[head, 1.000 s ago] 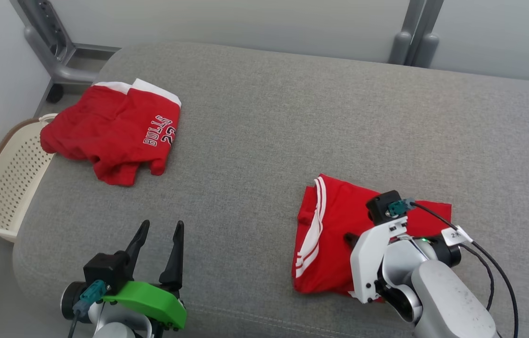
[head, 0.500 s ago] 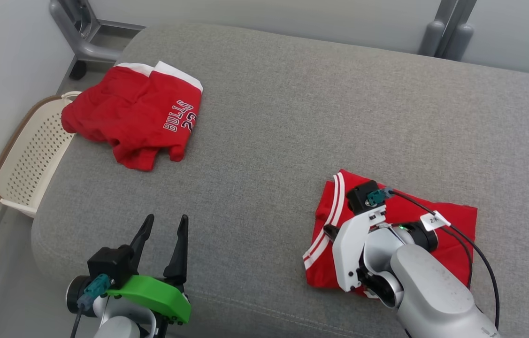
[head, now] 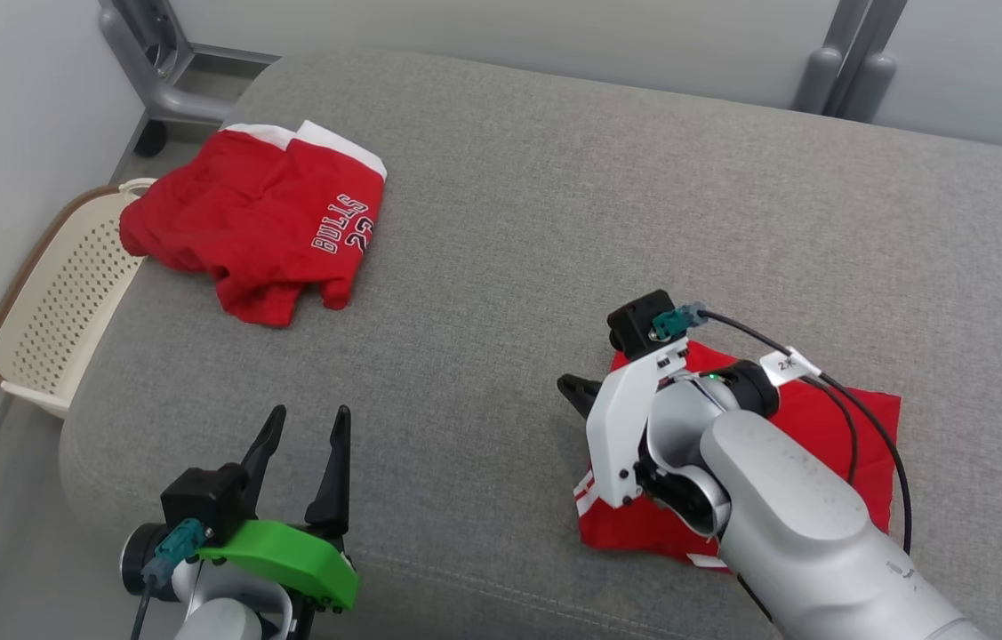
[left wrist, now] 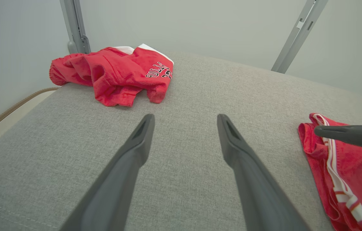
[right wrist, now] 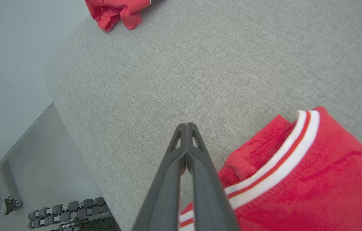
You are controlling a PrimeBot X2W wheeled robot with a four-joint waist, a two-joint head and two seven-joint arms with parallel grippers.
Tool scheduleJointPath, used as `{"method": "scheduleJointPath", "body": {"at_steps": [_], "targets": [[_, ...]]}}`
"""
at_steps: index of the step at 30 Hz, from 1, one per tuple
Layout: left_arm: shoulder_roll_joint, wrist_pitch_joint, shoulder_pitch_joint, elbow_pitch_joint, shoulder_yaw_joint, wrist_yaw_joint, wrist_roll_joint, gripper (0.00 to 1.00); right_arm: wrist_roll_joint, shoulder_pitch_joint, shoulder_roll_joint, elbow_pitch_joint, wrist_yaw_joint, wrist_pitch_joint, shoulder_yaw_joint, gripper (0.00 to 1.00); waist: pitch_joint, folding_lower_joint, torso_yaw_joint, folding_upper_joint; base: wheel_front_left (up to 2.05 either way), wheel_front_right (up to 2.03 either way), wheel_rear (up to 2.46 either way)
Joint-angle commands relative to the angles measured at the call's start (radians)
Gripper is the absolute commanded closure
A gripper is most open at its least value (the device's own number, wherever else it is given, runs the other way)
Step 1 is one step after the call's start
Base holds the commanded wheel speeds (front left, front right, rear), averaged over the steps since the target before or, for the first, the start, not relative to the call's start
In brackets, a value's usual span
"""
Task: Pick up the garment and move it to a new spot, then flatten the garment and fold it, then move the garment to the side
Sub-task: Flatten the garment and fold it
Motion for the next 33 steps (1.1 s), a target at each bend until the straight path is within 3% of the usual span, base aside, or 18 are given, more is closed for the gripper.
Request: {"method": "scheduleJointPath", "body": {"at_steps": [1,2,10,20,27,33], "targets": [[0.004,-0.003,0.006,0.000,0.005,0.000,0.007,0.00,0.004,-0.013,-0.004,-0.010,0.000,0.003,-0.002,0.37,-0.011,0.0000,-0.013,0.0000,0.00,0.00,0.00],[0.005,-0.003,0.009,-0.002,0.008,0.000,0.008,0.00,0.001,-0.019,-0.004,-0.016,0.000,0.011,-0.014,0.00,-0.016,0.0000,-0.020,0.0000,0.00,0.00,0.00],[0.010,-0.003,0.030,-0.009,0.019,0.002,0.016,0.00,-0.140,0.049,-0.006,-0.114,0.000,0.144,-0.223,0.00,-0.050,0.0000,-0.075,0.0000,0.00,0.00,0.00],[0.019,-0.002,0.036,-0.017,0.019,0.004,0.016,0.00,-0.327,0.272,-0.018,-0.469,0.000,0.356,-0.510,0.00,-0.051,0.0000,-0.133,0.0000,0.00,0.00,0.00],[0.021,-0.002,0.018,-0.013,0.012,0.000,0.011,0.00,-0.347,0.417,-0.007,-0.650,0.000,0.500,-0.607,0.00,-0.043,0.0000,-0.161,0.0000,0.00,0.00,0.00],[0.022,-0.002,0.004,-0.012,0.007,-0.002,0.011,0.00,-0.357,0.470,-0.003,-0.685,0.000,0.532,-0.666,0.00,-0.028,0.0000,-0.164,0.0000,0.00,0.00,0.00]]}}
